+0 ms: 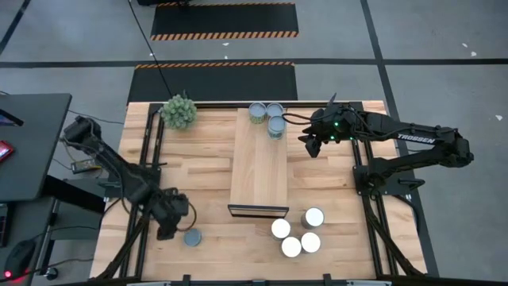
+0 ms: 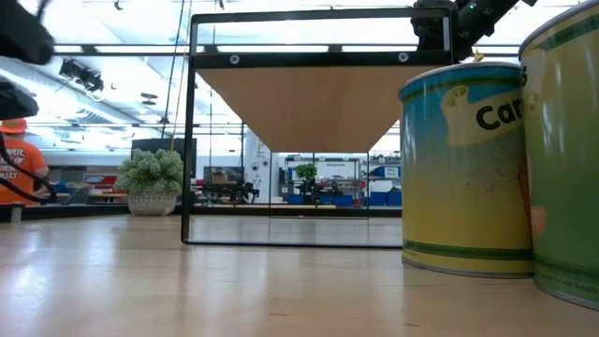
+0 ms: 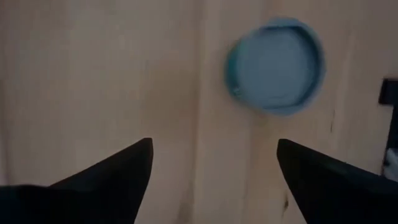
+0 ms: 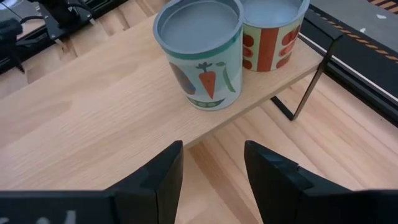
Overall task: Pick and place cans onto a shelf
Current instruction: Put the small canned tuna on the shelf
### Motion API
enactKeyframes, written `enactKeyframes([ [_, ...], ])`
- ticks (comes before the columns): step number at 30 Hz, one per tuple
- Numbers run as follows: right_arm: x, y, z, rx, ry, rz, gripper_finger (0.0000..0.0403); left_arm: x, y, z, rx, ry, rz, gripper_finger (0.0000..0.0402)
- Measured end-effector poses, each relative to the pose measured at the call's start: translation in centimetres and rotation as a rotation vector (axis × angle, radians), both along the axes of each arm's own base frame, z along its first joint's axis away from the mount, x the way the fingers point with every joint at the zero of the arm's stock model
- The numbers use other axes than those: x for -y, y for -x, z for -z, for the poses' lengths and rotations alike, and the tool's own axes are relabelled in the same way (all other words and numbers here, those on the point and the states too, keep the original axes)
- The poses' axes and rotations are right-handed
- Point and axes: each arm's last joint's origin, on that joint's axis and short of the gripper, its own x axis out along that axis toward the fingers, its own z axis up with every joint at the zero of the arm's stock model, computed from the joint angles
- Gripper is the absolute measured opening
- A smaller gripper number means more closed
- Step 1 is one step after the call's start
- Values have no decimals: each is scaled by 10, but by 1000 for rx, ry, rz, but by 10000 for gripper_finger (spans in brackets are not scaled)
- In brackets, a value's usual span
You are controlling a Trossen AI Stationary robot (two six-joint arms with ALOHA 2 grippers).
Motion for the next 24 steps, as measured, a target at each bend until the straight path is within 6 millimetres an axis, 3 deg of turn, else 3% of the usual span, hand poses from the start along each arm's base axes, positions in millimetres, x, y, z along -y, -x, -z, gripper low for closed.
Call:
enactKeyframes([
  [10,0,0,0,5,-15,10,178,46,-7,33,71,-5,101,350],
  [15,0,0,0,4,-14,8,178,53,-12,48,63,-14,66,351],
  [24,0,0,0,1,-16,10,178,55,-19,53,172,-90,-1,352],
])
